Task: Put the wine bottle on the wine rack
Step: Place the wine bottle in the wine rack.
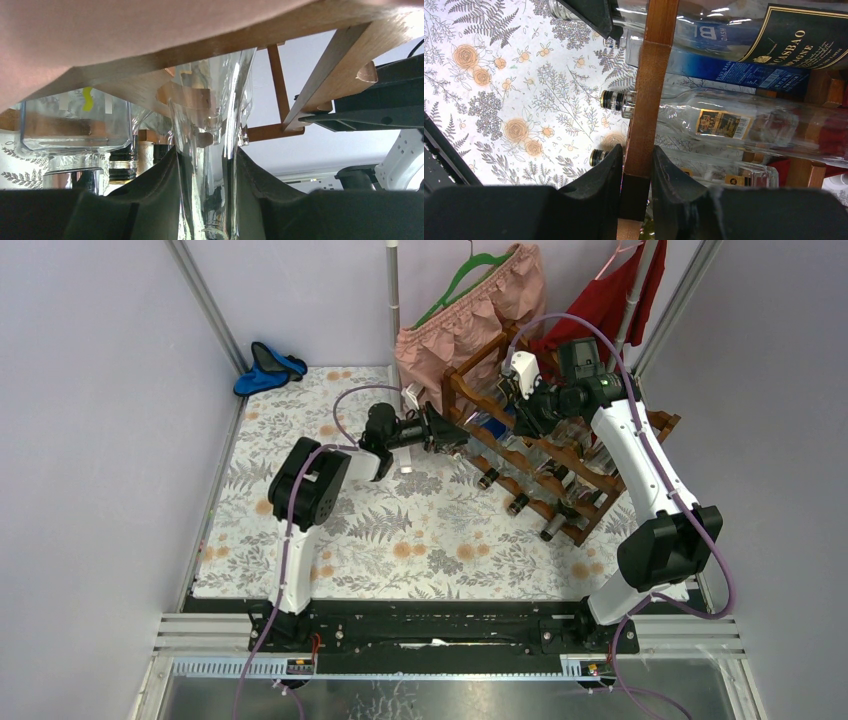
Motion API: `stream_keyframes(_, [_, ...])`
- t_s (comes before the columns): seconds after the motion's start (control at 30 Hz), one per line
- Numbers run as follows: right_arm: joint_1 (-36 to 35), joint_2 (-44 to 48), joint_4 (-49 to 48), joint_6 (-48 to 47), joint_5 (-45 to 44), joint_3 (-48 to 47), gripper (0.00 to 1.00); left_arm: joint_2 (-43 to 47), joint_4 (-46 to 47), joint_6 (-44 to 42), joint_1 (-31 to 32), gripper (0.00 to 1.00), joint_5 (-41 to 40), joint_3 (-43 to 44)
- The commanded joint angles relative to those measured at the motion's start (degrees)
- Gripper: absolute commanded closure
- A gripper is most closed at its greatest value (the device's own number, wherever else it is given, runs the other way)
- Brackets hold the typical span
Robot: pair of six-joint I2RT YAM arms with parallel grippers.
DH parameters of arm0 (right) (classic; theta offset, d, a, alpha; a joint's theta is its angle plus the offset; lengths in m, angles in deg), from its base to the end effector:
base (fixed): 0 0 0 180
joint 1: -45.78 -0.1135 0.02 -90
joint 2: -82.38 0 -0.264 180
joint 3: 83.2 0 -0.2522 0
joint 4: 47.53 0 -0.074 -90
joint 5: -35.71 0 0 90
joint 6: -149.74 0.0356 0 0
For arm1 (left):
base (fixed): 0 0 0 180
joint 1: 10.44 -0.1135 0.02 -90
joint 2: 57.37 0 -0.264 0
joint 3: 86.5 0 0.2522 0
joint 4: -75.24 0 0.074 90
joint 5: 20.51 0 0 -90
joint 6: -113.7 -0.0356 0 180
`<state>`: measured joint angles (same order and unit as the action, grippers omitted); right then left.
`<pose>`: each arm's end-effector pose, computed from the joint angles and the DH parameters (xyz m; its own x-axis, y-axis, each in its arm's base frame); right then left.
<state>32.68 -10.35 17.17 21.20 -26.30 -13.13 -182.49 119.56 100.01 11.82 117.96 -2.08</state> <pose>0.3320 0.0944 0.3740 -0.2446 -0.6218 -0.7440 -0.8455 0.5124 -0.1503 0.4161 -0.1991 0.1711 -0.9020 -0.3269 -0.2821 0.2799 0.0550 -0.9585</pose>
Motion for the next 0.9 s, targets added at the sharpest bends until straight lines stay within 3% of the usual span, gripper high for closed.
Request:
stream_keyframes(0.0, [-1.1,4.6,3.2,-1.1,10.9,-4.3,1.0,1.3,18.4,-0.8,0.7,1.0,-2.1,4.9])
stream_keyframes(0.73, [-1.1,4.7,3.2,-1.1,11.1,-4.0,1.0,-0.9,24.8,2.6,1.4,1.0,-6.1,6.9])
stream_keyframes(0.87, [-1.1,4.8,3.0,-1.0,11.0,-3.9,1.0,-0.6,20.4,0.4,1.5,1.0,-6.2,6.9])
